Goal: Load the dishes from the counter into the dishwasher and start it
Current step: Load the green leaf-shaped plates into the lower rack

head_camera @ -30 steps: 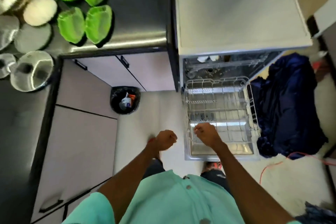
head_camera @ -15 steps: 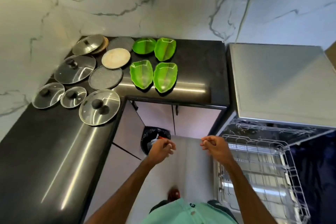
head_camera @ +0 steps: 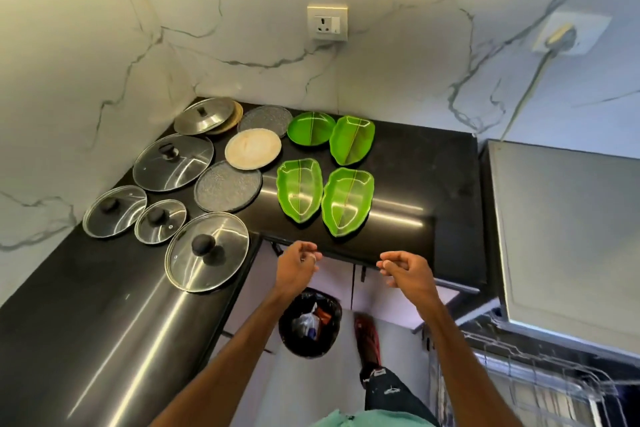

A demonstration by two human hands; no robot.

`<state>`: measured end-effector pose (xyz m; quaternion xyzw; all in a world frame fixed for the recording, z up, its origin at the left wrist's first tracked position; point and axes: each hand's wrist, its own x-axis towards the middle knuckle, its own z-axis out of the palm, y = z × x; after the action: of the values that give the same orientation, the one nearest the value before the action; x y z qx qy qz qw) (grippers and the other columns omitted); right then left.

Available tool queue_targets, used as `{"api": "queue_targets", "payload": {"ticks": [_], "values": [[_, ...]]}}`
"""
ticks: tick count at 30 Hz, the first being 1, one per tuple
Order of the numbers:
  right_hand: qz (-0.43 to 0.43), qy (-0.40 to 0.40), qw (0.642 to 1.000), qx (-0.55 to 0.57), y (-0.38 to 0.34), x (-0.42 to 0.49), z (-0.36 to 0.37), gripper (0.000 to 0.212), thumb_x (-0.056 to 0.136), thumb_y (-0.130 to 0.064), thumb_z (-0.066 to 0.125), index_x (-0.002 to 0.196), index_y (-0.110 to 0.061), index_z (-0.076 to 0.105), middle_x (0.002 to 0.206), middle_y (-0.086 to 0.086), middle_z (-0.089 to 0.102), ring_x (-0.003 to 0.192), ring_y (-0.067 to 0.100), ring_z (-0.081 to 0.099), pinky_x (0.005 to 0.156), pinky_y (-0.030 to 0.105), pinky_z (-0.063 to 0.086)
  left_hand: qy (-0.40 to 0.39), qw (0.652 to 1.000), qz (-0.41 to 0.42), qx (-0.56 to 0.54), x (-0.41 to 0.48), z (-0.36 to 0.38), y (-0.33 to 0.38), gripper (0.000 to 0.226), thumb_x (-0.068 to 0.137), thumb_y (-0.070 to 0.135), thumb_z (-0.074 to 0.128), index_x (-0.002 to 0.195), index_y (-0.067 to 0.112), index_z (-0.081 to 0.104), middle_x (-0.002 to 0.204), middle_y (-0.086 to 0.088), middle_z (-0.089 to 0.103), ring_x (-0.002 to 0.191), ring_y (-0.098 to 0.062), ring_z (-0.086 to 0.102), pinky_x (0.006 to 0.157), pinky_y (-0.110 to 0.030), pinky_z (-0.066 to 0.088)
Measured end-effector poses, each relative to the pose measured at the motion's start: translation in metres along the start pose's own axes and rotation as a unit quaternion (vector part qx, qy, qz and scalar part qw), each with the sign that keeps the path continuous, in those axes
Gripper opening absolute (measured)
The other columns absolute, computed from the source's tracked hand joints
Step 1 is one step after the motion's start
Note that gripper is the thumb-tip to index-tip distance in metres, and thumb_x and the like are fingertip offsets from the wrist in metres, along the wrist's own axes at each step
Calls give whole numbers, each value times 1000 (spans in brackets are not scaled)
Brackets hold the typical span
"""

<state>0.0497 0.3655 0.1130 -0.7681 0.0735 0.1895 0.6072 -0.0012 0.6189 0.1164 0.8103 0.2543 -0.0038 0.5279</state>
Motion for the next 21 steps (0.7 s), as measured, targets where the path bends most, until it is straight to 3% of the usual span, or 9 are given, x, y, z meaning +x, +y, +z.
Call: {"api": "queue_targets", "payload": {"ticks": [4, 10, 12, 14, 18, 21], "values": [[53, 33, 998, 8, -19, 76, 7, 27, 85, -10, 75, 111, -8, 71, 93, 9, 76, 87, 23, 74, 70, 34, 62, 114, 992, -17, 46, 65, -2, 19, 26, 88, 6, 61, 114, 8, 60, 107, -4, 68, 95, -21, 64, 85, -26, 46], [109, 49, 989, -86, -40, 165, 37, 61, 73, -25, 88, 124, -5, 63, 91, 2, 70, 70, 17, 67, 78, 45, 62, 178, 974, -115, 80, 154, 4, 24, 52, 83, 12, 65, 128, -6, 46, 128, -24, 53, 119, -39, 52, 100, -44, 44], [116, 40, 985, -126, -44, 181, 46, 55, 73, -28, 89, 116, -3, 65, 89, 6, 65, 72, 20, 66, 76, 46, 62, 180, 966, -178, 61, 176, 6, 22, 60, 84, 17, 70, 130, -8, 41, 132, -27, 52, 123, -42, 52, 101, -45, 44], [128, 29, 982, -134, -47, 195, 54, 39, 74, -27, 88, 94, -2, 66, 86, 10, 68, 71, 23, 69, 68, 46, 63, 178, 956, -231, 25, 191, 8, 19, 66, 82, 21, 75, 130, -7, 40, 133, -28, 54, 123, -43, 55, 99, -45, 49], [175, 27, 977, -121, -47, 222, 62, 30, 72, -14, 88, 95, -3, 74, 92, 16, 74, 68, 24, 73, 48, 40, 60, 183, 945, -272, -4, 210, 1, 4, 71, 76, 23, 82, 129, -7, 46, 128, -26, 60, 117, -41, 61, 95, -43, 54], [193, -6, 977, -94, -40, 233, 59, 9, 80, -5, 75, 87, -7, 71, 95, 19, 74, 69, 23, 70, 50, 33, 58, 150, 938, -309, -49, 219, -6, -9, 41, 79, 21, 78, 110, -4, 68, 98, -20, 70, 79, -31, 70, 77, -40, 61]]}}
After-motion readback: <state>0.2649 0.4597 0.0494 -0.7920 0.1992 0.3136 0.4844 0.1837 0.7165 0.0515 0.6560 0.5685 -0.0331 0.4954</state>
